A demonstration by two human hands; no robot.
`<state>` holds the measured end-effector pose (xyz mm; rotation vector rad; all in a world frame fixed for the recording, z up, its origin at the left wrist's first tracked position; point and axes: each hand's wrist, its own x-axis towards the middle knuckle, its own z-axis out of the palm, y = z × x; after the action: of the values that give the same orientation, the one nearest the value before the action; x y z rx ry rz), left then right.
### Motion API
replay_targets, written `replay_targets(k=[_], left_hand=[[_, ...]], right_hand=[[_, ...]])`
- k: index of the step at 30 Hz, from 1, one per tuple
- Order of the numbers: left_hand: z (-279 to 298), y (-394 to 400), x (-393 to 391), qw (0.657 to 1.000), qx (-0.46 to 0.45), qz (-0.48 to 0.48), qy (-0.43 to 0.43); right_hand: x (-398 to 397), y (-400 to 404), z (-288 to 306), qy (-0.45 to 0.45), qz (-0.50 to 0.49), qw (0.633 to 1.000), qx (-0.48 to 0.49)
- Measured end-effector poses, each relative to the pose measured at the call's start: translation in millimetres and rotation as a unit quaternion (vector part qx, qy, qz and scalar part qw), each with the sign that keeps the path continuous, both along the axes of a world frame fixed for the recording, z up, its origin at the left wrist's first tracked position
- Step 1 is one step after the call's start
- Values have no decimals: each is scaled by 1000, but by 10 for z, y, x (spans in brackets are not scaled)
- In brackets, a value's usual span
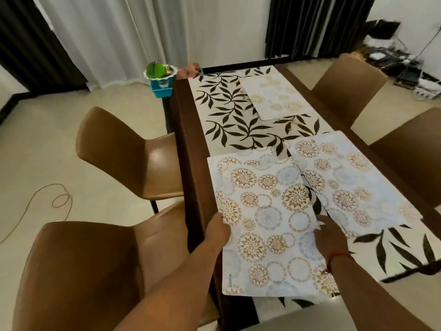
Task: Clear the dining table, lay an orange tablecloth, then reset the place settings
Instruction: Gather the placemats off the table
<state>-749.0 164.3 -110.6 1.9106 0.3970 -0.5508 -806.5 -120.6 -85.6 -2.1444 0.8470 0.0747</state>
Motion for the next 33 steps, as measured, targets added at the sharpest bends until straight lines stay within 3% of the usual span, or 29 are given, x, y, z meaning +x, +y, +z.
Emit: replay_targets(k=[5,9,14,17,24,33], left_hand=[[-29,-70,238,999,47,-4,-1],[-15,-166,398,988,146,-14,43],[-7,-344,492,966,238,11,98],[-17,-476,589,961,248,34,117],[-84,-555,637,960,215,128,125],[-190,-383,571,976,139,149,82]], right_hand=[[528,-172,-84,27,51,998,14],[995,-272,-178,68,117,991,-6],[1251,-332,-310,151,247,950,-116],[1342,-421,-341,160,274,936,-149],[1524,-466,-451,133,218,967,21],[1449,-532,-492,77,179,977,86]])
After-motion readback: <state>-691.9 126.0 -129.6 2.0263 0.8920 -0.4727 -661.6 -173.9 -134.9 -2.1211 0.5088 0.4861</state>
